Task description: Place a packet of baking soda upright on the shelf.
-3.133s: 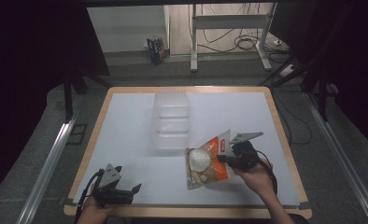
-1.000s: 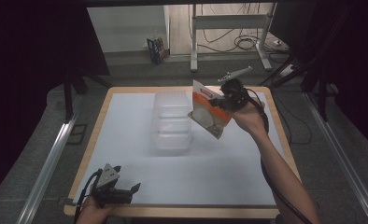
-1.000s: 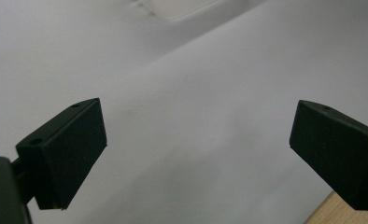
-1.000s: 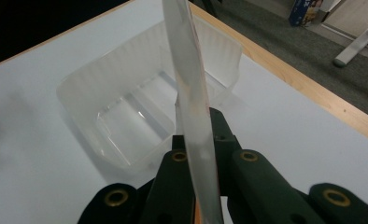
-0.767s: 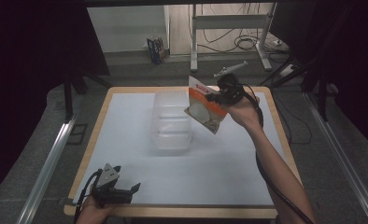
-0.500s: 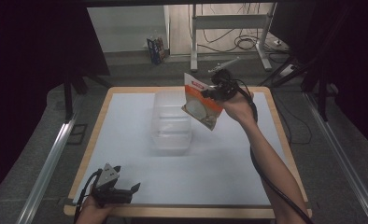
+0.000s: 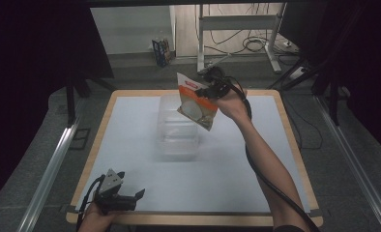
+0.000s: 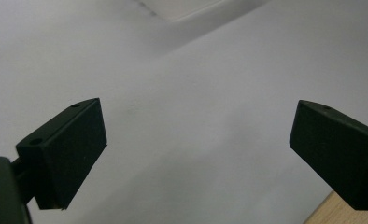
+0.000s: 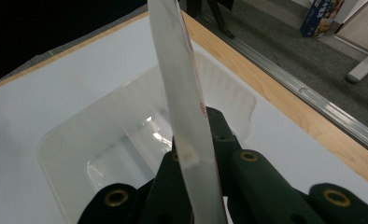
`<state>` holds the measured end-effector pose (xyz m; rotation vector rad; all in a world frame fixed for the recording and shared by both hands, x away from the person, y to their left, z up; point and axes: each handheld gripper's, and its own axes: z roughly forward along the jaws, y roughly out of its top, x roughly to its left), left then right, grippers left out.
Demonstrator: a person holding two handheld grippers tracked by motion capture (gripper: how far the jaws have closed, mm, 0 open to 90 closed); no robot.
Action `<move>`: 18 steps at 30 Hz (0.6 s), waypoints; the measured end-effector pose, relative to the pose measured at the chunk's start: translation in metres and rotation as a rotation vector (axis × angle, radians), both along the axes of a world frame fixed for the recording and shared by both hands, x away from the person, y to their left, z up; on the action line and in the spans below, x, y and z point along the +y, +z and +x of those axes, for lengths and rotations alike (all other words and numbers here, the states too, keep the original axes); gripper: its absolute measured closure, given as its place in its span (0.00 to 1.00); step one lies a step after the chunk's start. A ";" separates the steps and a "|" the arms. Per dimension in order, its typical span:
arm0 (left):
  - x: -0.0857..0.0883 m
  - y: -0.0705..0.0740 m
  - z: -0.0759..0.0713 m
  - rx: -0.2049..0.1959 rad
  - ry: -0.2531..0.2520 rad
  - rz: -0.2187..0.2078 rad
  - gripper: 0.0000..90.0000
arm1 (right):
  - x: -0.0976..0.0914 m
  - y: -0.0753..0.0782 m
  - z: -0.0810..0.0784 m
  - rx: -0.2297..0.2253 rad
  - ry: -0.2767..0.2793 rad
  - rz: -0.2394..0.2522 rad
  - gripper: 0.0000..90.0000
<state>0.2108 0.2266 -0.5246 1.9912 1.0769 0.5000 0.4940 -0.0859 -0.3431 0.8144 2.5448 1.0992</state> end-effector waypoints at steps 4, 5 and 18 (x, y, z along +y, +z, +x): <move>0.000 0.000 0.000 0.001 -0.001 0.000 0.04 | 0.011 -0.001 0.004 0.003 0.009 -0.003 0.98; 0.000 0.000 0.000 0.001 -0.001 0.000 0.04 | 0.014 -0.002 0.005 0.005 0.011 -0.004 0.98; 0.001 0.000 0.000 0.000 0.000 -0.006 0.04 | 0.054 -0.010 0.008 -0.003 0.050 -0.022 0.98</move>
